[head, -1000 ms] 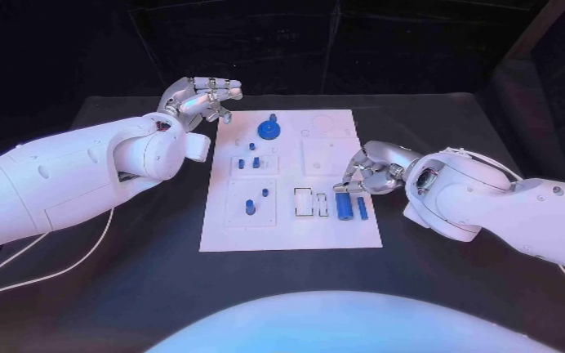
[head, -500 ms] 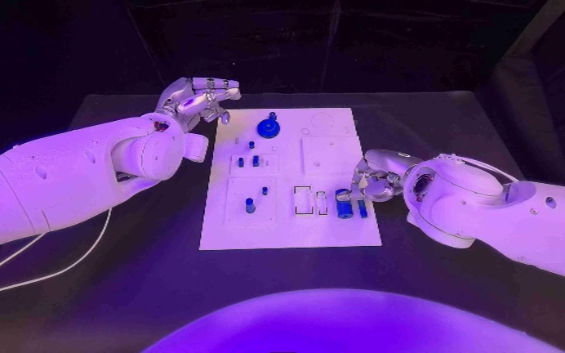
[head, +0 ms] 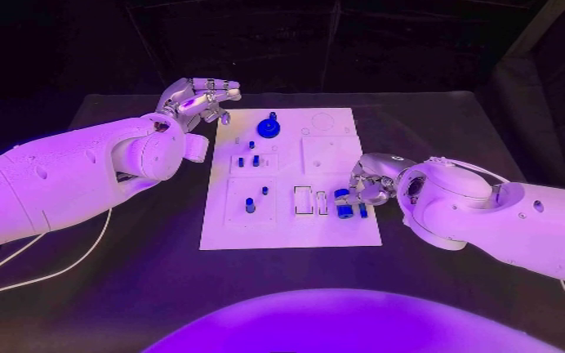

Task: Assemble the parts on the task board

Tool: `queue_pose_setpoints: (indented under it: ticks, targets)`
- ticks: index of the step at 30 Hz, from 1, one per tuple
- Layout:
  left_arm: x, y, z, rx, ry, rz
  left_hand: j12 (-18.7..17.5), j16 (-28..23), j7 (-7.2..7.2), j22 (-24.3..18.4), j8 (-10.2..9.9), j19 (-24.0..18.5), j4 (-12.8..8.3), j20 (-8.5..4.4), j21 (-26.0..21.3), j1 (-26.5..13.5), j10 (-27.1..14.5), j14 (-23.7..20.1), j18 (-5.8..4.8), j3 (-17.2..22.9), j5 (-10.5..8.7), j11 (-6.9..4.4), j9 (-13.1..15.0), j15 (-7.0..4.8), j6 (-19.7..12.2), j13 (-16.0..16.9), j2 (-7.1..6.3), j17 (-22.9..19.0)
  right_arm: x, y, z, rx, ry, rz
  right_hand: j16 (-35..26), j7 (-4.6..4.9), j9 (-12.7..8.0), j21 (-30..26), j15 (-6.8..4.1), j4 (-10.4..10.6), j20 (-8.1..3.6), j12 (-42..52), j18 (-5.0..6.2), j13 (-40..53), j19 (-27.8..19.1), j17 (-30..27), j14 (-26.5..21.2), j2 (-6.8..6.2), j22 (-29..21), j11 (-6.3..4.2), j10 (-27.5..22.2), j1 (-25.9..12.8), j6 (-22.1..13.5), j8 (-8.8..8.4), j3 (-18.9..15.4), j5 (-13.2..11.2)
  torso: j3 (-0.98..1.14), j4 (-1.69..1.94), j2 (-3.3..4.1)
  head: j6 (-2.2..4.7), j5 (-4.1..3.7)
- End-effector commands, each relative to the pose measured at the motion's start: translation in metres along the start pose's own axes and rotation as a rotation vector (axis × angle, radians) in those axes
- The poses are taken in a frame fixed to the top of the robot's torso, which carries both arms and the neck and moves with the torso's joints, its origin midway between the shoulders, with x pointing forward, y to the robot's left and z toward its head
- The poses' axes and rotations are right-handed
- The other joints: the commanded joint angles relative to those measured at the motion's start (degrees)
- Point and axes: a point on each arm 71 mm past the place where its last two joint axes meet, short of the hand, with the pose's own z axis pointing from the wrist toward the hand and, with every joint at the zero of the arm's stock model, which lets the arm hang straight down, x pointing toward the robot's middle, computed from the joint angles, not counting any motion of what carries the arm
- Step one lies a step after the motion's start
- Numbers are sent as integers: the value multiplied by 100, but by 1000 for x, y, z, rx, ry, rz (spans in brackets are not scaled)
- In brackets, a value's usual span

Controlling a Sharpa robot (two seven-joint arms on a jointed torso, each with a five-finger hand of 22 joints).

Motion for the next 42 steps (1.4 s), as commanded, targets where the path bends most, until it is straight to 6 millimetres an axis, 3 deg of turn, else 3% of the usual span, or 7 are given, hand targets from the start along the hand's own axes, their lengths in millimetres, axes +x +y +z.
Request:
queue_pose_setpoints:
  ticks: [1,8,17,26,30,38,42]
  targets:
    - [1,-1,0,2,13,-6,36,19,-1,-2,32,-1,-9,34,-20,-14,-36,1,89,-29,9,0,-6,24,-48,8,26,-9,5,2,2,-10,26,-9,27,-43,18,28,-45,-2,-22,30,-87,29,7,13,335,36,14,-4,48,-7,-16,26,-32,40,0,0,2,0,4]
    - [1,-1,0,0,14,-7,36,19,-1,-2,32,-1,-9,34,-20,-14,-36,1,89,-29,9,0,-6,24,-48,8,26,-9,12,5,7,-10,43,-4,40,-47,91,30,-49,-39,-29,42,-89,91,8,33,336,138,24,-8,55,212,-52,76,-15,137,1,4,0,0,7]
    - [1,-1,0,-3,18,-8,49,24,-1,-14,44,-8,-2,36,-41,-23,-46,0,92,-39,9,1,-8,26,-58,10,29,-3,17,8,12,-5,42,1,44,-47,184,31,-51,-73,-31,25,-89,144,7,38,333,228,30,-11,53,454,-88,134,-57,444,-3,3,0,0,11]
    - [1,0,-1,-5,20,-9,49,24,-1,-14,44,-8,-2,36,-41,-23,-46,0,92,-39,9,1,-8,26,-58,10,29,-3,12,11,4,-23,-27,74,83,-104,302,58,-93,-71,-67,124,-97,304,32,113,346,406,88,-62,157,629,28,243,-60,1027,3,-13,-4,0,37]
    - [1,0,-1,-6,21,-9,49,24,-1,-14,44,-8,-2,36,-41,-23,-46,0,92,-39,9,1,-8,26,-58,10,29,-3,9,13,-4,-35,-54,118,93,-119,343,62,-108,-69,-84,126,-99,332,38,131,349,441,98,-78,174,687,33,258,-72,1249,-3,-1,-8,0,11]
    - [2,0,-1,-6,23,-10,49,24,-1,-14,44,-8,-2,36,-41,-23,-46,0,92,-39,9,1,-8,26,-58,10,29,-3,5,20,-16,-61,-90,169,102,-126,371,64,-116,-62,-93,122,-100,349,41,149,352,450,104,-85,183,719,32,263,-90,1380,-13,12,-11,0,-14]
    - [3,0,0,-7,26,-10,49,24,-1,-14,44,-8,-2,36,-41,-23,-46,0,92,-39,9,1,-8,26,-58,10,29,-3,6,28,-15,-79,-81,185,104,-126,372,64,-116,-61,-93,122,-100,349,42,152,352,449,105,-86,183,718,33,263,-92,1385,-7,17,-3,8,13]
